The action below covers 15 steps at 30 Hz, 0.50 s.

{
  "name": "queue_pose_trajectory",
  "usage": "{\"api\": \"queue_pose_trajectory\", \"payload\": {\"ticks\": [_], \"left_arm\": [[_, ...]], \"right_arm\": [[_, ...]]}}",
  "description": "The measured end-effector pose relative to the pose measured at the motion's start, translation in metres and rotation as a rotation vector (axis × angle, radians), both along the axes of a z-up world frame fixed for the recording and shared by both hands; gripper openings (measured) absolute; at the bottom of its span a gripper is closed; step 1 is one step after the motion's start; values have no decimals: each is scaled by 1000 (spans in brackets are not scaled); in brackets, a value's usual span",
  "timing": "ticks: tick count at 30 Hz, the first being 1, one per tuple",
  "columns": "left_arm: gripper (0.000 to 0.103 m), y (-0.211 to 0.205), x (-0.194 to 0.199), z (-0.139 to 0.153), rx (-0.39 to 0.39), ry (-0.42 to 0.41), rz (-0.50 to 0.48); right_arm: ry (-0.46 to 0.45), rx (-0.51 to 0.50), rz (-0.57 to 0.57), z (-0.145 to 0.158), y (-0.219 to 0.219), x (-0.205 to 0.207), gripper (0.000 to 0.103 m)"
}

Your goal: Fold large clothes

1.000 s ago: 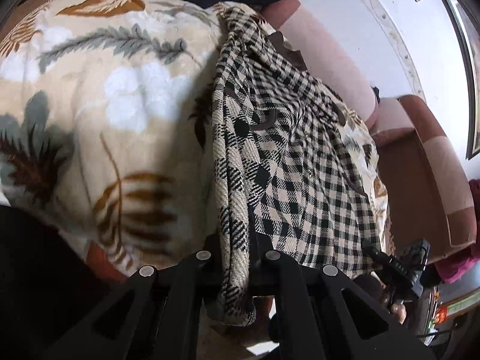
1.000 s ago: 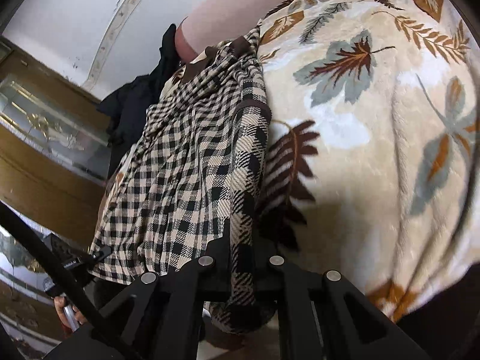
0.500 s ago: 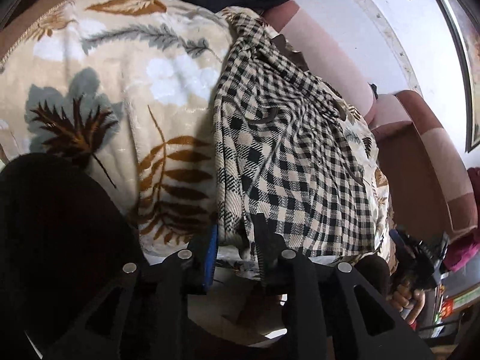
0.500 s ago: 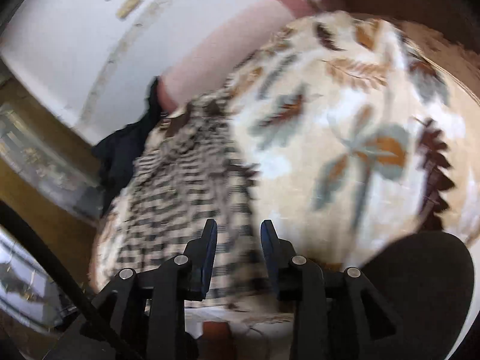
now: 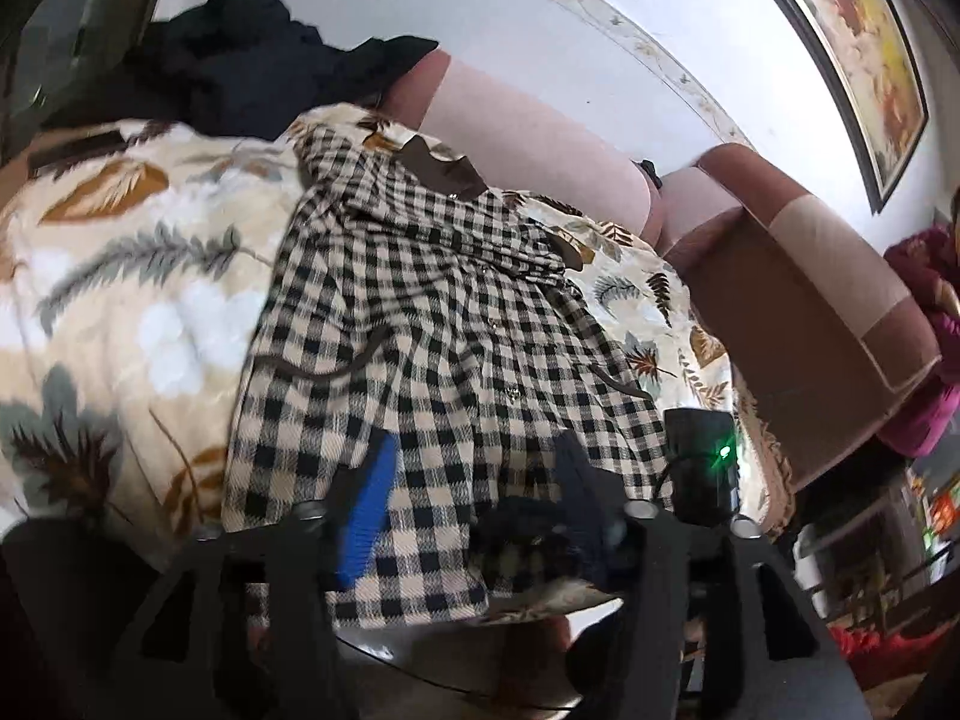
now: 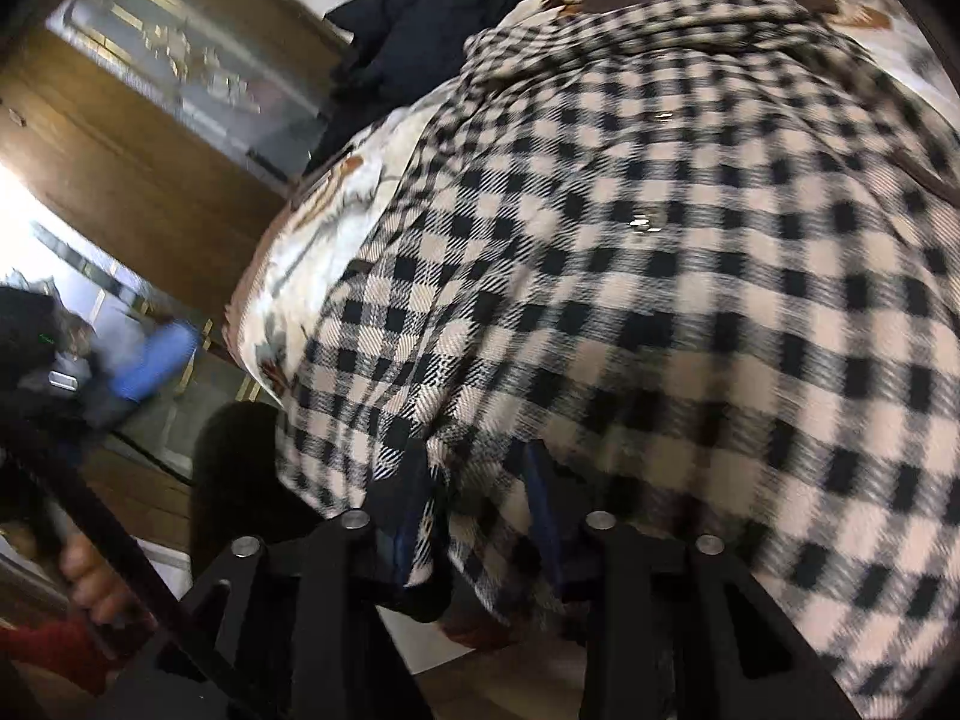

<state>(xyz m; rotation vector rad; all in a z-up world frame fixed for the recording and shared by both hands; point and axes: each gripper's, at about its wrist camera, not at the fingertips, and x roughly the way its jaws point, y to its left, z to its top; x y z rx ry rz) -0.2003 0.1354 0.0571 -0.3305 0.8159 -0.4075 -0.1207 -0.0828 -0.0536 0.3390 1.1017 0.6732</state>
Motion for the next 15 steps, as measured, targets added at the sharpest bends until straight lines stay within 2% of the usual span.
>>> {"api": "queue_pose_trajectory", "payload": {"ticks": [4,8,11,13,15], "left_arm": [[58,0,31,-22,55,43,52],[58,8,77,-64,74,133,125],[58,10,92,-86,99,164,162],[58,10,91,-92,94,158,177],[58,5,88,-92,124,140,169]], "right_arm": [[-63,-38,10,1,25,0,48],[-45,-17,31,-2,36,4,48],[-38,-5,44,-7,43,7,47],[-15,-5,91,-7,49,7,6],[-40,20,73,0,42,4,6]]}}
